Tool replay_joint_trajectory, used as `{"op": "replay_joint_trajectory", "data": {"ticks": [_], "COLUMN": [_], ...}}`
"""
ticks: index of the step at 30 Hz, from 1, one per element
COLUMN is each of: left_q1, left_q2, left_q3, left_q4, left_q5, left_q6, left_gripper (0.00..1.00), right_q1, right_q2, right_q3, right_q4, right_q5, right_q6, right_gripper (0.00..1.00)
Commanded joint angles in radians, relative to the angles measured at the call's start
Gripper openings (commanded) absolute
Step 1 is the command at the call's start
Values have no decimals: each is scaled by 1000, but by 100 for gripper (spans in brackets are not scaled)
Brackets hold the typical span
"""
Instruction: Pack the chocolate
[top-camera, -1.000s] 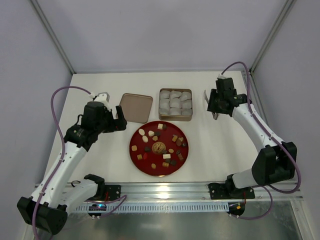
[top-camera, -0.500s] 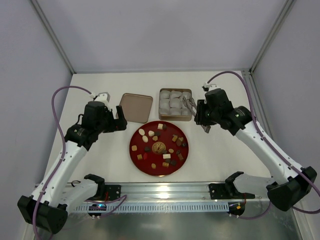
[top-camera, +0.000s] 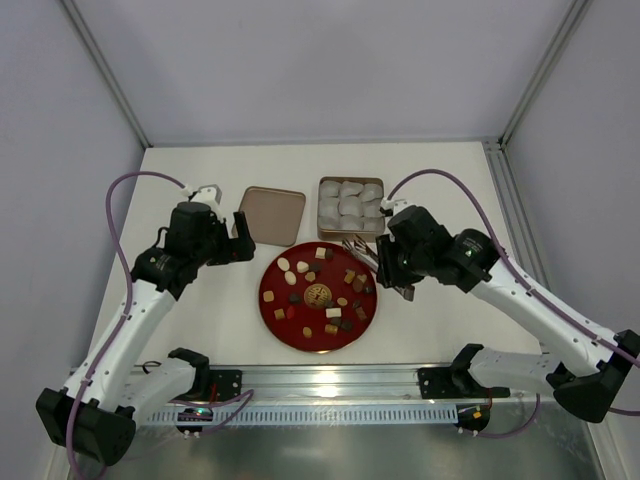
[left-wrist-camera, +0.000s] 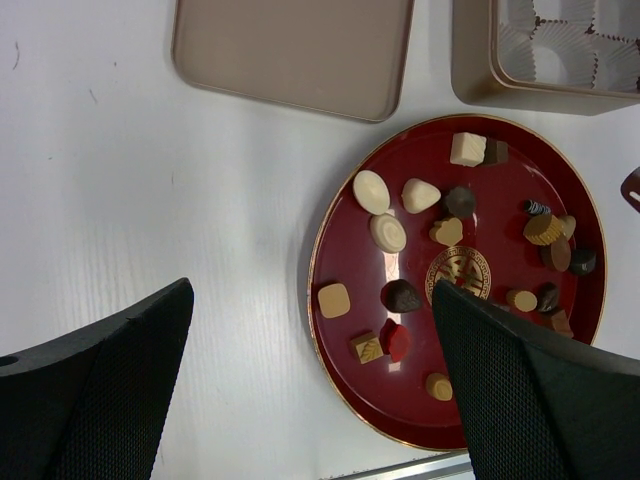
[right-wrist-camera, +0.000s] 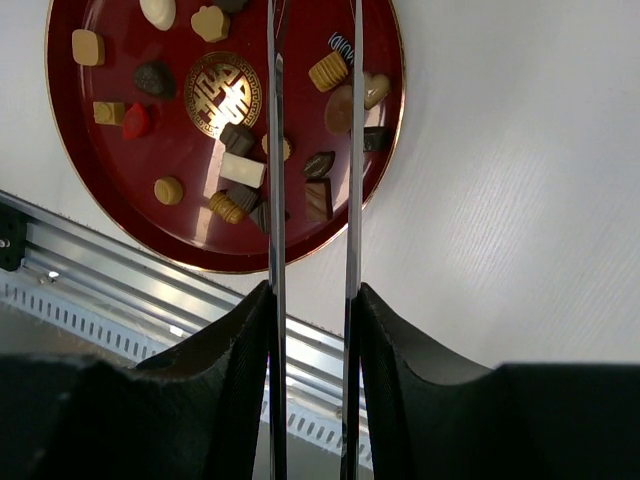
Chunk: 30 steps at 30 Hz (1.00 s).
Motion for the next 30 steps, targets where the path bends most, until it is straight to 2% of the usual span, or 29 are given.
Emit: {"op": "replay_joint_trajectory", "data": {"ticks": [1,7,15,30], "left_q1": [-2,-2,-2,-2], "left_q2": [-4,-4,-5,-2], "left_q3": [9,7,7,7], "left_q4": [12,12,12,12], "left_q5": [10,16,16,21], "left_q6": [1,3,1,3], "left_gripper": [100,100,100,100], "right_q1": [25,67,71,79], "right_q2": [5,50,78,129], "right_q3": [-2,-31,-55,-89], "right_q4": [-12,5,7,33], "right_q5": [1,-3,21,-13], "right_q6": [21,16,-4,-30], "right_gripper": [40,40,43,43]}}
